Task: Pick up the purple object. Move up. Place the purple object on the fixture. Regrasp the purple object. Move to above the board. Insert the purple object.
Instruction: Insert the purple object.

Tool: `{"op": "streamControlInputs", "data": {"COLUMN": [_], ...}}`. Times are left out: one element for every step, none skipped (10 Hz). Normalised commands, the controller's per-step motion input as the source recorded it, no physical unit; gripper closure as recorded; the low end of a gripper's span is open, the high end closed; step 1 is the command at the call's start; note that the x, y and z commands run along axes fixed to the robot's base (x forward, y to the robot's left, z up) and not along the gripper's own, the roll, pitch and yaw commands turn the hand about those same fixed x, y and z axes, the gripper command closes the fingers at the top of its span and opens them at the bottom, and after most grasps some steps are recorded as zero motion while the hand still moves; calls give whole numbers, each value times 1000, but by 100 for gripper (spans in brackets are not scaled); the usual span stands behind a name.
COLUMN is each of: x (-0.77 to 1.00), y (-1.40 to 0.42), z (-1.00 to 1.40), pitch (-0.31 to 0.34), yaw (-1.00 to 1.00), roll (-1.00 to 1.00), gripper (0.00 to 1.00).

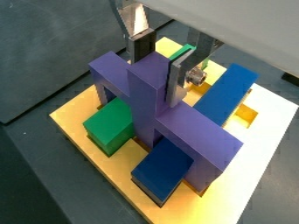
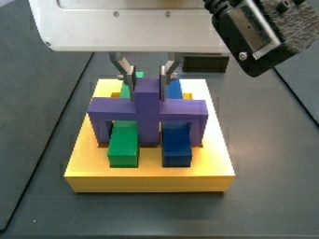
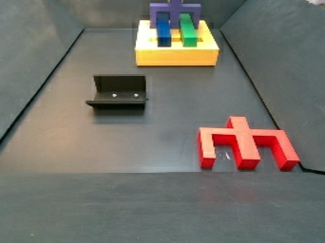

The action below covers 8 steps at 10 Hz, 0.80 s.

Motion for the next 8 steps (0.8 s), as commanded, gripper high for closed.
{"op": "streamControlInputs", "data": {"x": [3,129,311,343,231,-14,-277,-354], "y": [-34,0,0,0,-126,0,0,0], "z": [-237,-349,-314,-231,-214,-300,-226,-180], "pitch": [-19,-37,0,0,0,0,-24,-33], "yaw": [0,0,26,49,0,0,-40,-91], "roll": [7,26,60,66,20,30,0,0], "gripper": [100,100,100,100,100,100,100,100]}}
